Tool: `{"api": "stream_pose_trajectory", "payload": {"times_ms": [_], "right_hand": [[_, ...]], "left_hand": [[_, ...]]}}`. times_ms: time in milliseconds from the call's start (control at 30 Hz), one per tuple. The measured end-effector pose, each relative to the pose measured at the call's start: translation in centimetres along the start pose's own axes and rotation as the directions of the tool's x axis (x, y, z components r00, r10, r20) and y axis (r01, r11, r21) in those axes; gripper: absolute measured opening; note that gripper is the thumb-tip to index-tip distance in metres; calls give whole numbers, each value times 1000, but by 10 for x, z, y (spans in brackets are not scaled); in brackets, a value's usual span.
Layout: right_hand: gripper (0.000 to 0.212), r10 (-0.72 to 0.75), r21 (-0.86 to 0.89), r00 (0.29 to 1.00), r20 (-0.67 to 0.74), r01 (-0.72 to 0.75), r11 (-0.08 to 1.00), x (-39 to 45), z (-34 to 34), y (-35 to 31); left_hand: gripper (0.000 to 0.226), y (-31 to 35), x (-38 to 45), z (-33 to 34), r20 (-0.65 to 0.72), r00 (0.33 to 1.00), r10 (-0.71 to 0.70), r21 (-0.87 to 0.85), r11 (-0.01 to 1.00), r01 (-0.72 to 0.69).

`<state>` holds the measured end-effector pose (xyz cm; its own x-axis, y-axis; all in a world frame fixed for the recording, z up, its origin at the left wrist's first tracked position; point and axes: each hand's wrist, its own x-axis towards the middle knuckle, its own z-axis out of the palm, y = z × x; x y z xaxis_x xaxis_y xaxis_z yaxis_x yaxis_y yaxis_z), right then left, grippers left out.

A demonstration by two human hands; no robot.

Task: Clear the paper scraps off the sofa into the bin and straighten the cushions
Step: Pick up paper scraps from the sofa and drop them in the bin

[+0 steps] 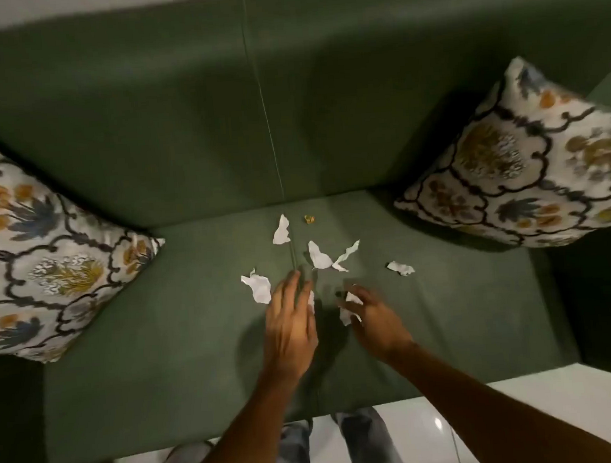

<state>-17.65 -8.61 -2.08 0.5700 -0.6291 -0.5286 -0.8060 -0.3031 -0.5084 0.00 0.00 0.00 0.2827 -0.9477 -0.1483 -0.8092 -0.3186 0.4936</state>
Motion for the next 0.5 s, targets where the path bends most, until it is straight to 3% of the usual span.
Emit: {"api": "stream_pose_trajectory", "payload": {"times_ms": [133,233,300,400,500], "right_hand": [[69,69,-43,991,113,-65,997,-3,37,29],[58,114,39,989,91,-118,992,-1,50,37],[51,60,-29,997,45,-59,998,6,52,39],[34,63,24,998,16,-63,998,21,43,39],[21,82,72,996,19,-83,994,32,36,38]], "left_hand": [[68,-26,-12,49,228,969,-101,132,989,72],[87,-45,-26,72,358,933,-22,182,982,-47],[95,-53,-33,77,443,895,52,178,973,-144],[86,-62,-30,78,413,908,69,125,983,-131],[47,-74,-18,72,384,923,10,-44,999,7]]}}
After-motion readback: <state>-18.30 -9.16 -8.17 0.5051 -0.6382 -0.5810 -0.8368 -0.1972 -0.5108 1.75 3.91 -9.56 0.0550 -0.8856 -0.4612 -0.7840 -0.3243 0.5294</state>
